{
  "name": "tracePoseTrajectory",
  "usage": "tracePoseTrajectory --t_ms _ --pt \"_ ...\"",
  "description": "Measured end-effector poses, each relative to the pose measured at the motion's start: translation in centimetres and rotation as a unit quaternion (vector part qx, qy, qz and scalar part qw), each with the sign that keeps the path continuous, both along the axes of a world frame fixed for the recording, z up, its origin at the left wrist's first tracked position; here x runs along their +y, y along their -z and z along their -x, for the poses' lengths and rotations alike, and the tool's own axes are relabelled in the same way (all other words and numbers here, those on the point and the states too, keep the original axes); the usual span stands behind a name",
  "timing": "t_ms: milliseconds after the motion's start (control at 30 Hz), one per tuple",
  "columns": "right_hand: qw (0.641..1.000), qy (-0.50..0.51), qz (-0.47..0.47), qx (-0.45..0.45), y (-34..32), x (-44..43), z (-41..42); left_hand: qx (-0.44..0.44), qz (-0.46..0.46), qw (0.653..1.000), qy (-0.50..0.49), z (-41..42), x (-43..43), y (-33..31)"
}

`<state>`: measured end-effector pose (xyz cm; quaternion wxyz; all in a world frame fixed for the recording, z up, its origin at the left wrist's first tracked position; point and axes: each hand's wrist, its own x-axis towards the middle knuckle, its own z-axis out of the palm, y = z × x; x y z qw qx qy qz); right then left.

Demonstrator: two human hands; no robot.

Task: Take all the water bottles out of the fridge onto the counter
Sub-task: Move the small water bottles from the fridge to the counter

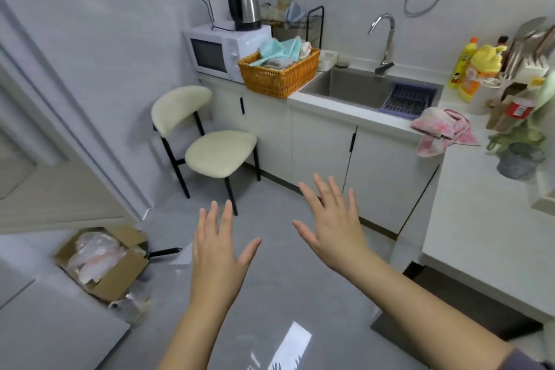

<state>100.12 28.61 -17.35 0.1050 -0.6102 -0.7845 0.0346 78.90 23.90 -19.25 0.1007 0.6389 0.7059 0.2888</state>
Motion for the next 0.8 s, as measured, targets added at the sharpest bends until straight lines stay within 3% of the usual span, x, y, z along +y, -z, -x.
tracePoseTrajectory --t_ms 367,800 --pt "0.985 -0.172 -0.02 0.01 -0.8 -7.6 27.4 0.045 -0.011 0.987 -0.155 25.5 -12.8 -1.5" --pt "0.942 -0.334 -0.018 0.006 -1.1 -8.8 48.1 0.083 -0.003 0.947 -0.309 42.4 -19.2 -2.5"
